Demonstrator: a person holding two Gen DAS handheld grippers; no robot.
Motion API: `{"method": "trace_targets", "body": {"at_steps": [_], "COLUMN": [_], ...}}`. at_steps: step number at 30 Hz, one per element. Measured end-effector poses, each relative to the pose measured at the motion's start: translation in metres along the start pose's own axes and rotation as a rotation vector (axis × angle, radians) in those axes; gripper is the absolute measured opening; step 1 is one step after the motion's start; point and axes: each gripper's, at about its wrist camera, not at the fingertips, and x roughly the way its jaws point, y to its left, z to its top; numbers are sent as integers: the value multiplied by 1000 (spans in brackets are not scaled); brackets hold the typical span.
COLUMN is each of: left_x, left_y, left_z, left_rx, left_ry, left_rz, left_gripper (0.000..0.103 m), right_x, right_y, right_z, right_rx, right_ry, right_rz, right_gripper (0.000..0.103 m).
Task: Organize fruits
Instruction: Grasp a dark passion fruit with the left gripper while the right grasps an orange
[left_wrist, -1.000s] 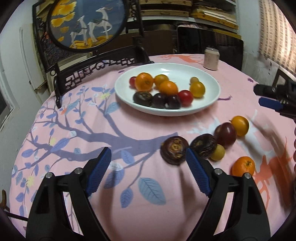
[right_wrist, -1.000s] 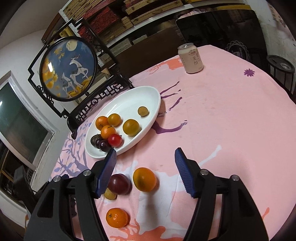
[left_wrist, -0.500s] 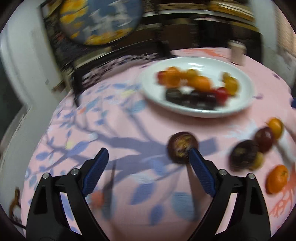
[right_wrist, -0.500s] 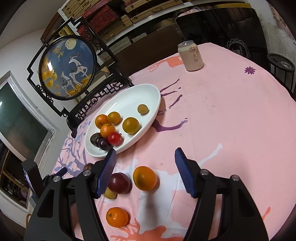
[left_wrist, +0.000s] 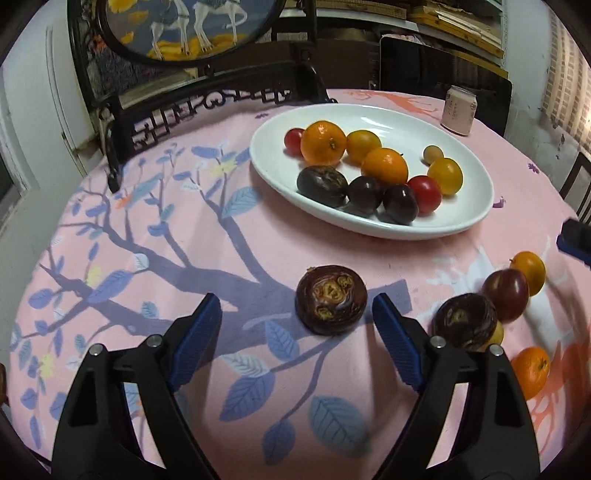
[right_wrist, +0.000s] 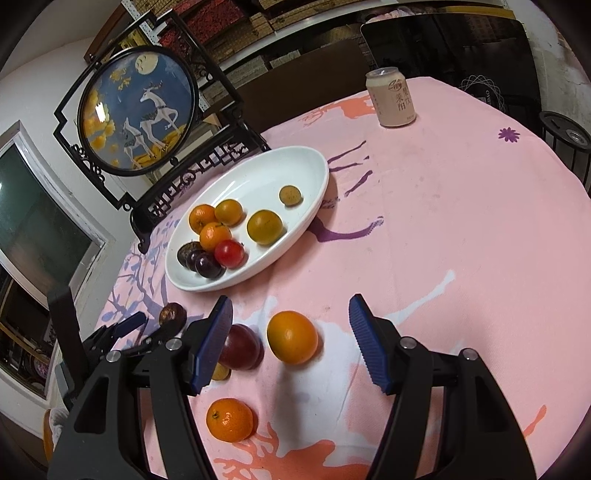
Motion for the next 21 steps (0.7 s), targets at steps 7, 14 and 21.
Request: {"method": "trace_targets", "body": {"at_steps": [7, 14, 21], "left_x": [9, 7, 3], "left_y": [-6, -6, -14], "left_z": [0, -1, -2], "left_rx": [23, 17, 53], "left_ry": [36, 35, 19], "left_rz": [-7, -23, -42], "left_gripper": [83, 77, 56], "right_x": [8, 17, 29], "right_y": [3, 15, 18], "right_z": [-8, -16, -20], "right_rx": [-21, -113, -158], "right_ry": [37, 56, 75], "right_rz": [-30, -114, -166], "right_gripper": [66, 58, 53]}}
